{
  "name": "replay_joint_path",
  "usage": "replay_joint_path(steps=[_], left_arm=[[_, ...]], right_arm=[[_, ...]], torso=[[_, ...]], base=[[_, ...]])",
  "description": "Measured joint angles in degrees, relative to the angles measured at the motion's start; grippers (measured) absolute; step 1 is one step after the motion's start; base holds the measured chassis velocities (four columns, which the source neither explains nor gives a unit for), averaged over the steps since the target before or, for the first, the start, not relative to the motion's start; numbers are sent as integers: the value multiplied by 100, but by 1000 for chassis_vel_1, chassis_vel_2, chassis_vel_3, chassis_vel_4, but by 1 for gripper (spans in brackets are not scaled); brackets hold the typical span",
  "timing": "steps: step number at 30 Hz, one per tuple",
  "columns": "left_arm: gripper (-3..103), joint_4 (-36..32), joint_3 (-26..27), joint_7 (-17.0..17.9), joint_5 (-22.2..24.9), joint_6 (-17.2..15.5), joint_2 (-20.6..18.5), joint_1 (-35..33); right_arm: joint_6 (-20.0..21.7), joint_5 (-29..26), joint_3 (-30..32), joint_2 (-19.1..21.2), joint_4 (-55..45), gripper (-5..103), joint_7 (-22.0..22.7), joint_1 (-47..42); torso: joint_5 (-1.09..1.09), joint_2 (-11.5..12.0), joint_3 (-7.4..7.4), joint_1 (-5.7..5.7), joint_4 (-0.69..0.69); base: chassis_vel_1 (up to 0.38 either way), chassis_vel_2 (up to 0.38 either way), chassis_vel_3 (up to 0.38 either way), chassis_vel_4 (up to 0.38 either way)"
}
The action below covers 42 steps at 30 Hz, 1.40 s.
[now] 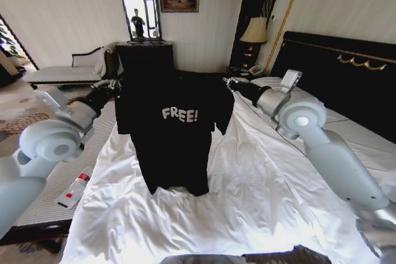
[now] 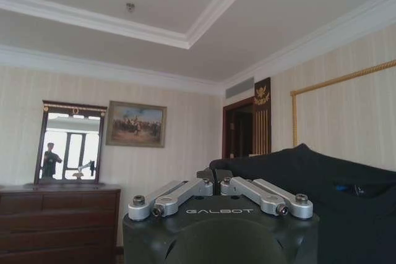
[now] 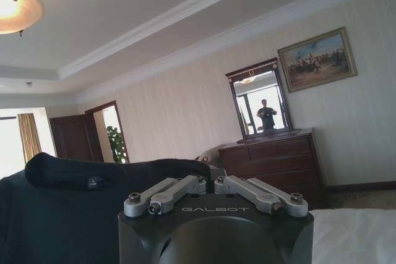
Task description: Fold the clothes on the bed.
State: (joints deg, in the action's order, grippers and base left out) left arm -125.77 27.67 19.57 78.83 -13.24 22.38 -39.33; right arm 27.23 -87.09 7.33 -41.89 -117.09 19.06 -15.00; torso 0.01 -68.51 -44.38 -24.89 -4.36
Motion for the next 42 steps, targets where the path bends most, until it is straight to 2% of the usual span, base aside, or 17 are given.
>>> replay_joint_path(steps=[1, 6, 10, 19, 23, 25, 26, 27, 28, 30, 31, 33, 34, 38, 39, 41, 42], left_arm=[[0, 34, 28, 14, 142, -16, -165, 175], [0, 0, 95, -40, 552, -41, -552, 445], [0, -10, 143, -124, 676, -42, -788, 483], [0, -583, 435, -9, 968, -43, -1013, 73], [0, -889, 980, 55, 1388, -64, -1175, -230], [0, -1029, 1276, 103, 1605, -76, -1234, -372], [0, -1202, 1794, 174, 1822, -97, -1293, -690], [0, -1327, 2237, 218, 1965, -117, -1328, -1022], [0, -1327, 2237, 218, 1965, -117, -1328, -1022], [0, -1518, 2844, 297, 2209, -176, -1357, -1541], [0, -1668, 3233, 412, 2485, -253, -1359, -1827], [0, -1764, 3609, 607, 2953, -389, -1370, -1937], [0, -1764, 3609, 607, 2953, -389, -1370, -1937], [0, -1788, 4152, 990, 3630, -723, -1295, -2087], [0, -1788, 4152, 990, 3630, -723, -1295, -2087], [0, -1789, 4347, 1194, 3848, -810, -1217, -2140], [0, -1785, 4544, 1413, 4073, -857, -1168, -2178]], right_arm=[[14, -105, -29, 15, 21, 1, 40, 218], [18, -391, -54, 82, 138, 1, 140, 644], [-12, -515, -88, 93, 317, 1, 223, 847], [-35, -852, 102, 354, -52, 1, 366, 671], [-37, -1261, 729, 771, -631, 1, 473, 158], [-38, -1535, 1225, 1050, -954, 1, 553, -224], [32, -1861, 1699, 1280, -1255, 1, 693, -653], [77, -2090, 2003, 1428, -1468, 1, 749, -953], [77, -2090, 2003, 1428, -1468, 1, 749, -953], [121, -2322, 2424, 1614, -1749, 1, 774, -1304], [136, -2524, 2708, 1777, -1993, 1, 822, -1496], [171, -2826, 2873, 1876, -2224, 1, 962, -1534], [171, -2826, 2873, 1876, -2224, 1, 962, -1534], [218, -3117, 3040, 2064, -2489, 1, 1139, -1582], [218, -3117, 3040, 2064, -2489, 1, 1139, -1582], [222, -3229, 3099, 2147, -2513, 1, 1206, -1557], [238, -3406, 3187, 2230, -2514, 1, 1281, -1496]], torso=[[-2, 0, 0, 0, 7], [-2, 0, 0, 0, -1], [-1, 0, 0, 1, 3], [-1, 0, 0, 0, 1], [-1, 0, 0, 0, 4], [-4, 0, 0, 0, -4], [2, 0, 1, 1, -6], [4, -1, 2, 2, -2], [4, -1, 2, 2, -2], [3, -2, 2, 3, 0], [-1, -2, 2, 3, 1], [-4, -2, 2, 2, 2], [-4, -2, 2, 2, 2], [0, -1, 1, 2, 0], [0, -1, 1, 2, 0], [0, -1, 1, 2, 1], [-2, -1, 0, 2, 3]], base=[[0, 0, 0, 0], [0, 0, 0, 0], [0, 0, 0, 0], [0, 0, 0, 0], [0, 0, 0, 0], [0, 0, 0, 0], [0, 0, 0, 0], [0, 0, 0, 0], [0, 0, 0, 0], [0, 0, 0, 0], [0, 0, 0, 0], [0, 0, 0, 0], [0, 0, 0, 0], [0, 0, 0, 0], [0, 0, 0, 0], [0, 0, 0, 0], [0, 0, 0, 0]])
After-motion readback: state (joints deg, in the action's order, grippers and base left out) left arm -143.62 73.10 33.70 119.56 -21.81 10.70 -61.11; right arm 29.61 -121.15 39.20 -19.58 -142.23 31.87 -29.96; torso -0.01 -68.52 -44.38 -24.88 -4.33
